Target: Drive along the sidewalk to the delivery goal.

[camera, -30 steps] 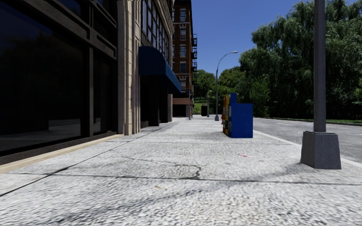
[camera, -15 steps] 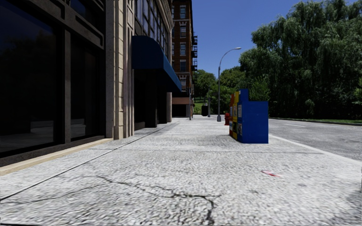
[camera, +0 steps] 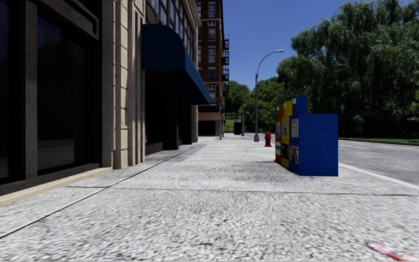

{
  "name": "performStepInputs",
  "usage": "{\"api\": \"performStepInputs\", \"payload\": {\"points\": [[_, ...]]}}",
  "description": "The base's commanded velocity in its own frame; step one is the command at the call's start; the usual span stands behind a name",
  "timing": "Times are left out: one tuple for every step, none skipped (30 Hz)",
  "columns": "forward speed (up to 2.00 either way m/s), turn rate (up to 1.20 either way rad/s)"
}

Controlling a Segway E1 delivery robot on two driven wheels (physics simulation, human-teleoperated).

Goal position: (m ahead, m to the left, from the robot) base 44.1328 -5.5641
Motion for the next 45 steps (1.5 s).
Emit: {"api": "performStepInputs", "payload": {"points": [[2.00,0.00],[2.00,0.00],[2.00,0.00],[2.00,0.00],[2.00,0.00],[2.00,0.00],[2.00,0.00],[2.00,0.00],[2.00,0.00],[2.00,0.00],[2.00,0.00],[2.00,0.00],[2.00,0.00],[2.00,0.00],[2.00,0.00],[2.00,0.00],[2.00,0.00],[2.00,0.00],[2.00,0.00],[2.00,0.00],[2.00,0.00],[2.00,0.00],[2.00,0.00],[2.00,0.00],[2.00,0.00],[2.00,0.00],[2.00,0.00],[2.00,0.00],[2.00,0.00],[2.00,0.00],[2.00,0.00],[2.00,0.00],[2.00,0.00],[2.00,0.00],[2.00,0.00],[2.00,0.00],[2.00,0.00],[2.00,0.00],[2.00,0.00],[2.00,0.00],[2.00,0.00],[2.00,0.00],[2.00,0.00],[2.00,0.00],[2.00,0.00]]}}
